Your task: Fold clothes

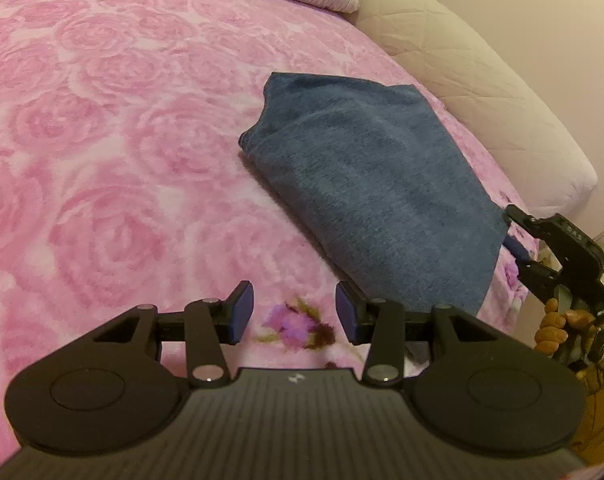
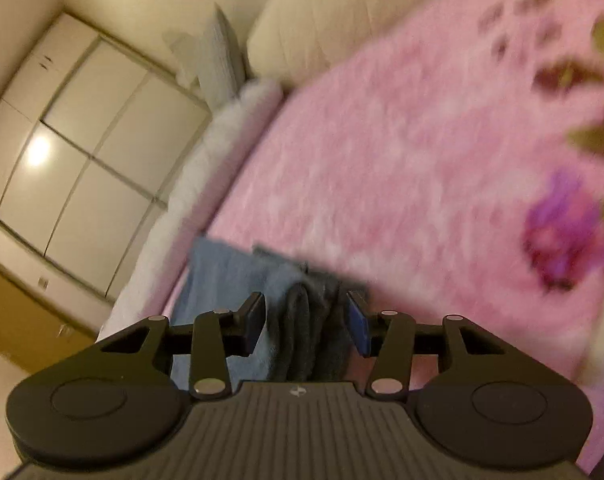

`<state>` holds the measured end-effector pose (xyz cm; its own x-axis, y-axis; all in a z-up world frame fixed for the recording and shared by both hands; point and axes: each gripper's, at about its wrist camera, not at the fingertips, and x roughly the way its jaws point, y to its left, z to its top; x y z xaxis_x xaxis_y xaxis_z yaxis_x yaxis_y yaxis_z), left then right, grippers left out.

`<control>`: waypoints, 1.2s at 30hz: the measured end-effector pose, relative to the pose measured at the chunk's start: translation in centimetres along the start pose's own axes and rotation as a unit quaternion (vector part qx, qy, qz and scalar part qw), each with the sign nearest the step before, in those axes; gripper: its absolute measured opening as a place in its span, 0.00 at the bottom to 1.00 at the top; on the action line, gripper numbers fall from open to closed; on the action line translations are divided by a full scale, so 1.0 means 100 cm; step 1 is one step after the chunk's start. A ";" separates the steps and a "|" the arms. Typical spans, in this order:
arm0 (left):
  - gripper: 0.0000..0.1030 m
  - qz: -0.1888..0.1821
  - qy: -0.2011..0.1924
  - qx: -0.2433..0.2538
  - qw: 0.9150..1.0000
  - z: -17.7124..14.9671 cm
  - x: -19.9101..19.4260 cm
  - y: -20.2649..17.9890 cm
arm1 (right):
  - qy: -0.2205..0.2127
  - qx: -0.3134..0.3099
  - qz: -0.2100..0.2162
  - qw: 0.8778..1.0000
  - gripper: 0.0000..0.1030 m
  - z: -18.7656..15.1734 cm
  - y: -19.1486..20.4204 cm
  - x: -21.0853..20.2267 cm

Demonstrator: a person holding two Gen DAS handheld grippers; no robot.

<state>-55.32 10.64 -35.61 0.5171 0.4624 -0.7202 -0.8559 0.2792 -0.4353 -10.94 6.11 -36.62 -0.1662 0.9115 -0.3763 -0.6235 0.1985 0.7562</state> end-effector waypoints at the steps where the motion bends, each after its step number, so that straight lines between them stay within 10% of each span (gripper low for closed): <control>1: 0.38 -0.001 0.000 0.002 1.000 0.000 0.000 0.000 | -0.001 -0.018 -0.013 1.000 0.41 -0.003 0.001 -0.002; 10: 0.38 0.011 -0.011 -0.003 1.000 -0.009 -0.042 0.001 | -0.029 -0.032 -0.093 0.995 0.45 -0.010 0.007 -0.029; 24: 0.39 0.005 -0.049 0.011 0.999 -0.103 -0.174 -0.012 | 0.092 -0.080 -0.071 0.990 0.48 -0.135 0.083 -0.132; 36: 0.33 -0.076 0.034 0.058 0.995 -0.021 -0.055 0.080 | 0.100 -0.086 -0.092 0.987 0.47 -0.186 0.116 -0.064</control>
<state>-64.96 8.61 -36.27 0.6363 0.3506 -0.6872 -0.7598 0.4390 -0.4795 -31.34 -4.11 -35.34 -0.1736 0.7731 -0.6100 -0.7746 0.2753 0.5693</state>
